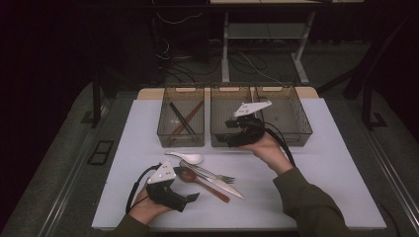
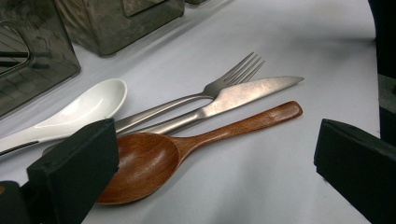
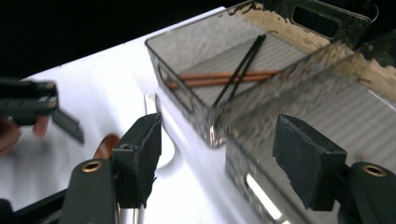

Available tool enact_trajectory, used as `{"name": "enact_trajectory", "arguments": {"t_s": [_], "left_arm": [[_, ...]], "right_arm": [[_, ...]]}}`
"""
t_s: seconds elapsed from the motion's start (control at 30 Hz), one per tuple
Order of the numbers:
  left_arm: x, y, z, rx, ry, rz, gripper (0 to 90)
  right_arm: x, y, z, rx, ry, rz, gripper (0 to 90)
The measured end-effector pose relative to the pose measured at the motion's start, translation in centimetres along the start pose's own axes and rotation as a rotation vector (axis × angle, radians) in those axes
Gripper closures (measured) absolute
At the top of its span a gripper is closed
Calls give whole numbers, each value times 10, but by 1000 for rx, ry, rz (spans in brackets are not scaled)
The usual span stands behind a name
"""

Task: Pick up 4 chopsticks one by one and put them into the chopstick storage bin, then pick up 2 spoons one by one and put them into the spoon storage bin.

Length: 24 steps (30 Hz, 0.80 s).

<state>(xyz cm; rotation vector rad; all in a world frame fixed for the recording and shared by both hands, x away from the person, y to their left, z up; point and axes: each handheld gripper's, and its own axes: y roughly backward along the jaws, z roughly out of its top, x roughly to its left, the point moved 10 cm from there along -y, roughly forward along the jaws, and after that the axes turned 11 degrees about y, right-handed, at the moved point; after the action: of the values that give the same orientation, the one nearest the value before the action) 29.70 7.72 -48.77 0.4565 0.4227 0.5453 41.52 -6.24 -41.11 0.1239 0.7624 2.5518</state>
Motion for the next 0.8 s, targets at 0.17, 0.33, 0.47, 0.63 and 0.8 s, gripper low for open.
{"name": "enact_trajectory", "arguments": {"t_s": [0.17,0.33,0.47,0.63,0.8], "left_arm": [[0,-1,2,-3,-4,2,0],[0,-2,1,2,-2,6,0],[1,-2,2,-3,-1,9,0],[2,-1,2,-5,-1,13,0],[5,0,2,-1,5,23,0]], "right_arm": [[6,24,-22,-20,-26,16,310],[8,45,-49,-11,-45,-3,289],[8,61,-72,-8,-65,-26,271],[9,78,-94,-13,-83,-55,242],[11,94,-116,-6,-95,-76,223]]}}
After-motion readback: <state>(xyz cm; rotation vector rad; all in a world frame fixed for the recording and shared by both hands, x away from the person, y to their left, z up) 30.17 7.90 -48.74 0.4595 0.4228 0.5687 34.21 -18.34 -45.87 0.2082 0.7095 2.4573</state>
